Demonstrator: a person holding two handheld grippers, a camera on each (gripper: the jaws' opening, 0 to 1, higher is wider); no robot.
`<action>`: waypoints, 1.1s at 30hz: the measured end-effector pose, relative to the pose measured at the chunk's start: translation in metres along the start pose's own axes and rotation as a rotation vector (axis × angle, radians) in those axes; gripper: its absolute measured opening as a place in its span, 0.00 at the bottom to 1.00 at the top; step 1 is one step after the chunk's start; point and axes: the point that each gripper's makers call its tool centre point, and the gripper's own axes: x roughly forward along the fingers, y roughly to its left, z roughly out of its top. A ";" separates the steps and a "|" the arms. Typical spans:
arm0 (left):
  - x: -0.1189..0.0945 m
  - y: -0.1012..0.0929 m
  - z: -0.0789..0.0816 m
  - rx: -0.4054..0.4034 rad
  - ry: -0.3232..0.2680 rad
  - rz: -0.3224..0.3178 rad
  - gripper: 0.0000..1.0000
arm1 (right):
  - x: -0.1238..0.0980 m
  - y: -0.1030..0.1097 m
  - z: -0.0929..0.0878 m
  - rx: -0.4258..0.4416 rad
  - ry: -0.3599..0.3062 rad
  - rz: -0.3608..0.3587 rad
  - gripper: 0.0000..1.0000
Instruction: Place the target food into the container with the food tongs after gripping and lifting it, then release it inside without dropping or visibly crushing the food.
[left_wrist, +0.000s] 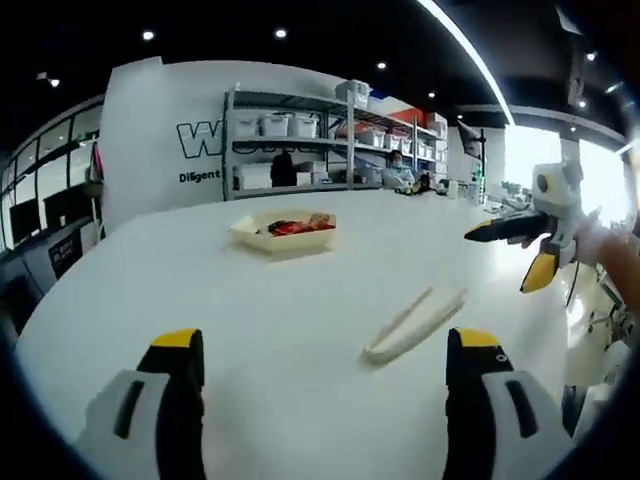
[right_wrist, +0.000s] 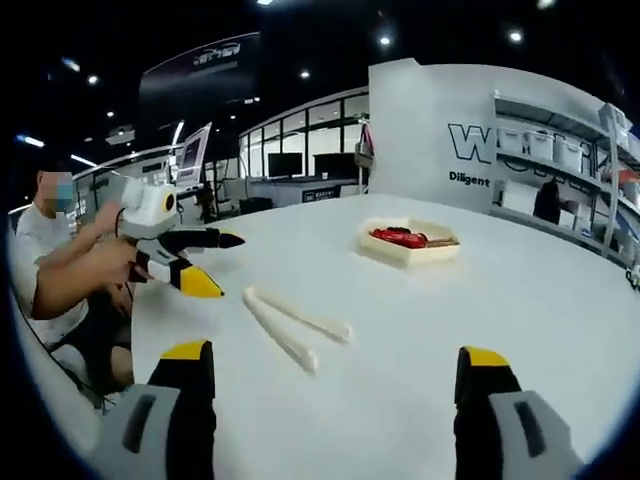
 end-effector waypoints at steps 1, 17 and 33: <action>-0.001 -0.001 -0.001 -0.006 0.009 0.005 0.99 | -0.001 -0.001 0.000 0.002 0.004 -0.006 0.99; -0.008 -0.012 0.008 0.060 0.069 0.042 0.99 | -0.006 0.002 0.002 -0.007 0.052 -0.070 0.99; -0.012 -0.023 0.005 0.075 0.097 0.024 0.98 | -0.002 -0.001 -0.008 -0.043 0.087 -0.088 0.99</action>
